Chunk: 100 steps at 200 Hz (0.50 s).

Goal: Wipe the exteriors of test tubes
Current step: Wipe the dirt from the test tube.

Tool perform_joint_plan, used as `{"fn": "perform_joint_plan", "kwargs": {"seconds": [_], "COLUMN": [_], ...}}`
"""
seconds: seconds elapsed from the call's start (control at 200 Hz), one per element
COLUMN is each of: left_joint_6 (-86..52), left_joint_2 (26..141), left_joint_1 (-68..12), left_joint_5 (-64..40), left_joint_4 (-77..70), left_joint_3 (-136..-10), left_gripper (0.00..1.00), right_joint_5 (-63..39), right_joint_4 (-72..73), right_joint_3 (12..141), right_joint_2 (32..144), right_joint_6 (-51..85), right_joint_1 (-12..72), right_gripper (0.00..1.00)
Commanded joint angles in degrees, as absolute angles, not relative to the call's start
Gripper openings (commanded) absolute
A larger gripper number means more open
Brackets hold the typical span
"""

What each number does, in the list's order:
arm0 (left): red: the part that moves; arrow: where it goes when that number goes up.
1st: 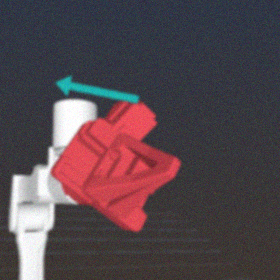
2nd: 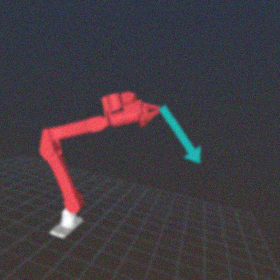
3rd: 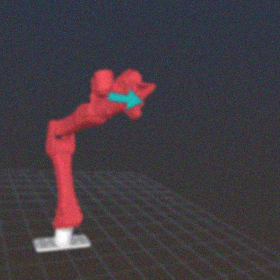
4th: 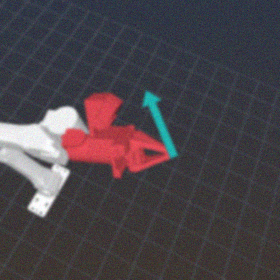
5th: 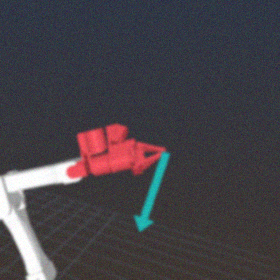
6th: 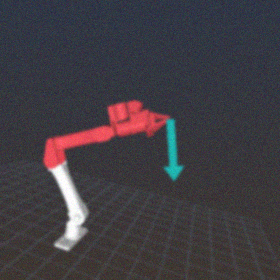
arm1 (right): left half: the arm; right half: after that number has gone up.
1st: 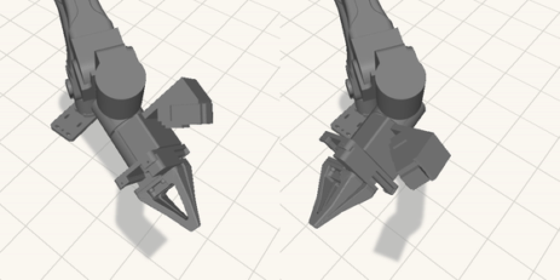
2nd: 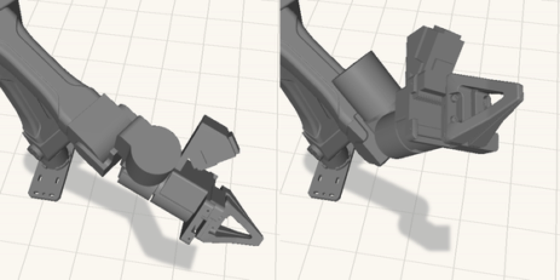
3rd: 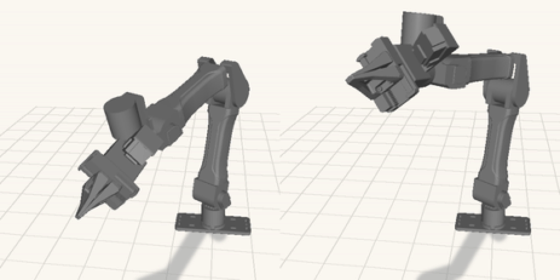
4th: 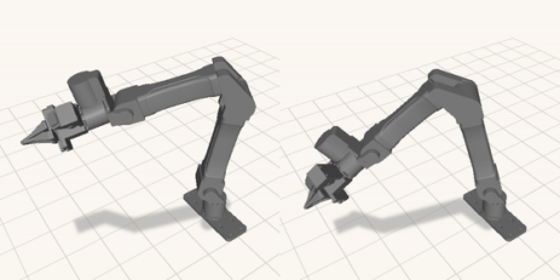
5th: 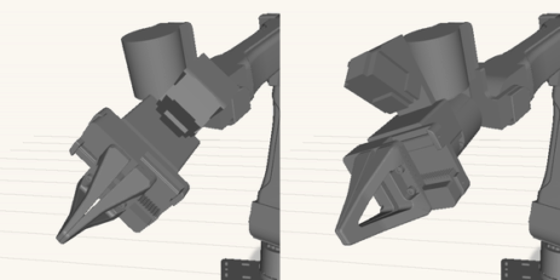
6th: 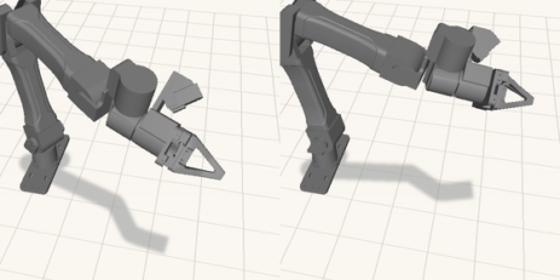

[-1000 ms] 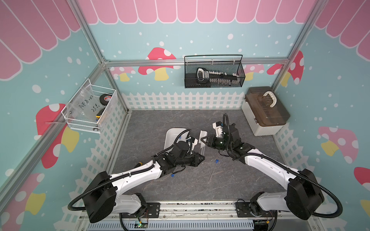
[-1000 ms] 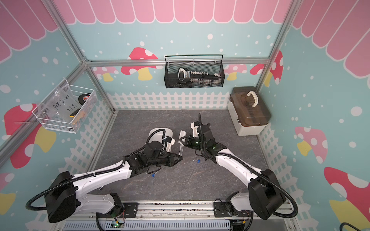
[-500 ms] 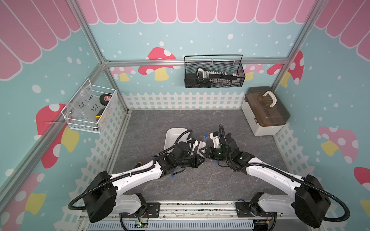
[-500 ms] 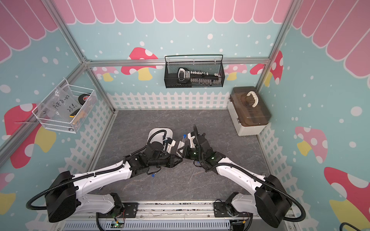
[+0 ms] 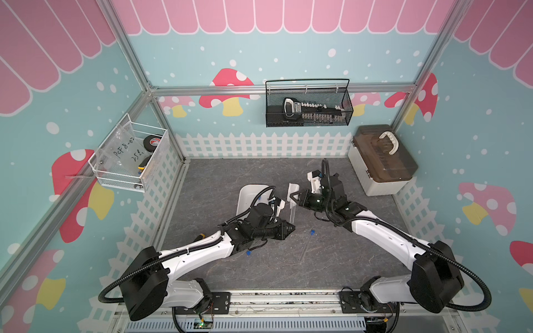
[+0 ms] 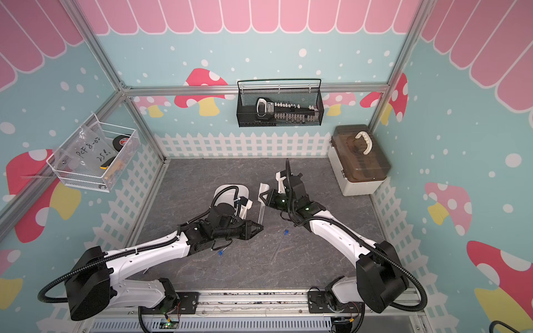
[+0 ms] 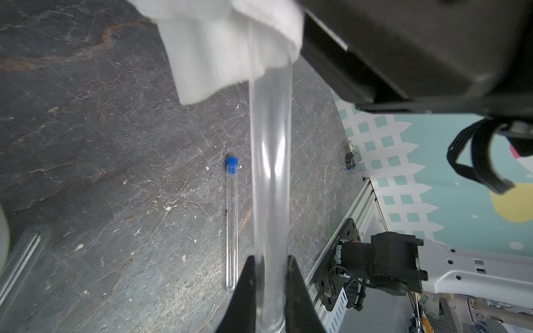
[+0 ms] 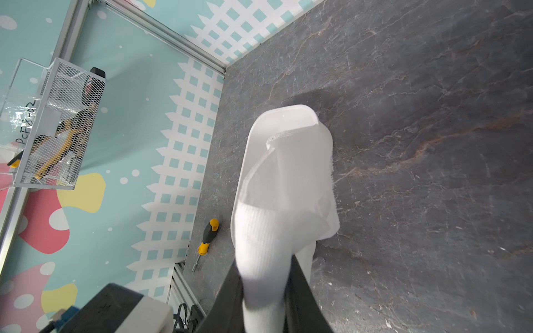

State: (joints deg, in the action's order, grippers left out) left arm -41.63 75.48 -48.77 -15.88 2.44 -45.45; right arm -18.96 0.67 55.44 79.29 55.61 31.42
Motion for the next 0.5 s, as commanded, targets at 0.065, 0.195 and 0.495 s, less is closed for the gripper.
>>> {"fn": "perform_joint_plan", "kwargs": {"seconds": [0.065, 0.195, 0.495], "left_joint_6": [-41.47, -41.31, -41.13], "left_joint_2": [74.91, 74.88, 75.24], "left_joint_1": [-48.78, -48.53, -48.08], "left_joint_5": [-15.93, -15.45, -15.64], "left_joint_4": [2.40, 2.12, 2.40], "left_joint_3": [-46.41, -46.69, -46.85], "left_gripper": [0.11, 0.11, 0.11], "right_joint_5": [-19.34, -19.34, -16.22], "right_joint_4": [-0.10, -0.41, 0.92], "right_joint_3": [55.08, 50.42, 41.53], "right_joint_2": [77.70, 73.90, 67.97], "right_joint_6": [53.96, 55.26, 60.52], "right_joint_1": [31.30, 32.50, 39.32], "right_gripper": [0.20, 0.20, 0.21]}}
